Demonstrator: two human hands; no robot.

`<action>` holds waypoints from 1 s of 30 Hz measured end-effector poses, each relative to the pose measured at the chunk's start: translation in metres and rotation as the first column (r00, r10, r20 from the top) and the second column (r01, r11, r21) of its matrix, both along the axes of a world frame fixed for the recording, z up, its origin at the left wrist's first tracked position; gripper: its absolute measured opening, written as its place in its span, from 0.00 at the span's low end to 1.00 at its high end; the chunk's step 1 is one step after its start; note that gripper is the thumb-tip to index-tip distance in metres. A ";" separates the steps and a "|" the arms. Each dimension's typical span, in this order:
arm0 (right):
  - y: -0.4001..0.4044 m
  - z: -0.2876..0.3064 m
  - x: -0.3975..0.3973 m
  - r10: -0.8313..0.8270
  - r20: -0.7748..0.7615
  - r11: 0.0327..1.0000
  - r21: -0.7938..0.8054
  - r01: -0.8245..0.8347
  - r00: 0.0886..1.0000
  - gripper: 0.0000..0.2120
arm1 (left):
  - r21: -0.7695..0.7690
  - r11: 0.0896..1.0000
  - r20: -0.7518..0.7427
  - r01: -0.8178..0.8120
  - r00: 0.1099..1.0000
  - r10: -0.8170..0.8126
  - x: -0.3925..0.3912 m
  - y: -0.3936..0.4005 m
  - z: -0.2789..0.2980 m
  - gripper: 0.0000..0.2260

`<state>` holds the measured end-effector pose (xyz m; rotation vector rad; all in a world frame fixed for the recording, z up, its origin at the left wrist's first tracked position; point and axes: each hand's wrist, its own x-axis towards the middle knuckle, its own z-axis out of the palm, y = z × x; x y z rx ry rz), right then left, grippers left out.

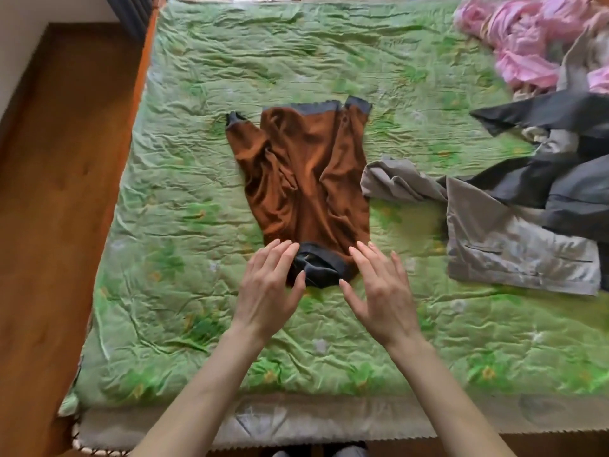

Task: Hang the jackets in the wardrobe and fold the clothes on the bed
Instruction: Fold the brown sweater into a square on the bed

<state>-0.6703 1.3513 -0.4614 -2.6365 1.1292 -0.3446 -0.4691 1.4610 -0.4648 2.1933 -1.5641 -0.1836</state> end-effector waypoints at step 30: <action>-0.051 -0.298 0.017 -0.069 -0.153 0.944 0.308 0.114 0.986 0.15 | 0.329 0.929 0.207 -0.170 0.973 0.104 0.011 -0.037 -0.296 0.30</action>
